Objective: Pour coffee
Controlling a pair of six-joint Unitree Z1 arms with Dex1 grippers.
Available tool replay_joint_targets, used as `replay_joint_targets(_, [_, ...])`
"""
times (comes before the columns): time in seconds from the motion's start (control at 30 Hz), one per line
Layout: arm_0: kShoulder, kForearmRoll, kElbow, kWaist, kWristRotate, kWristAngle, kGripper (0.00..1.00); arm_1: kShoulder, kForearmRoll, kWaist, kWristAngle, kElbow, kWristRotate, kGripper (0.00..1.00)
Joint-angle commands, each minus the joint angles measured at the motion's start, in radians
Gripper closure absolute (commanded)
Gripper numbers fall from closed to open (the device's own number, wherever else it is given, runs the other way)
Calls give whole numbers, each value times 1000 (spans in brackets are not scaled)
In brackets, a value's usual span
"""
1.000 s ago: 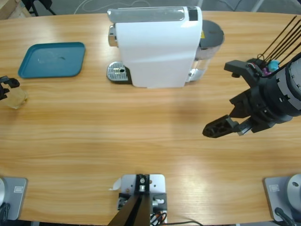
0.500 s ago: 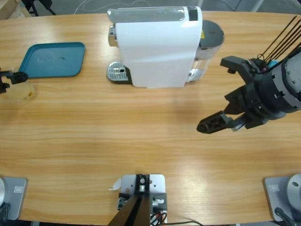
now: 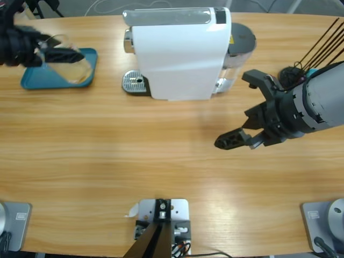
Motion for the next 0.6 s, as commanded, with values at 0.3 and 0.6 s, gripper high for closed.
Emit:
replay_joint_targets(0.3, [205,137,-106,-33,294,-119,1000,-191,190,-98,-45,-53,-94,35])
replay_joint_targets(0.6, [306,97,-158,-99,293,-70,1000,-289,269,-99,-58,-63,-122,35])
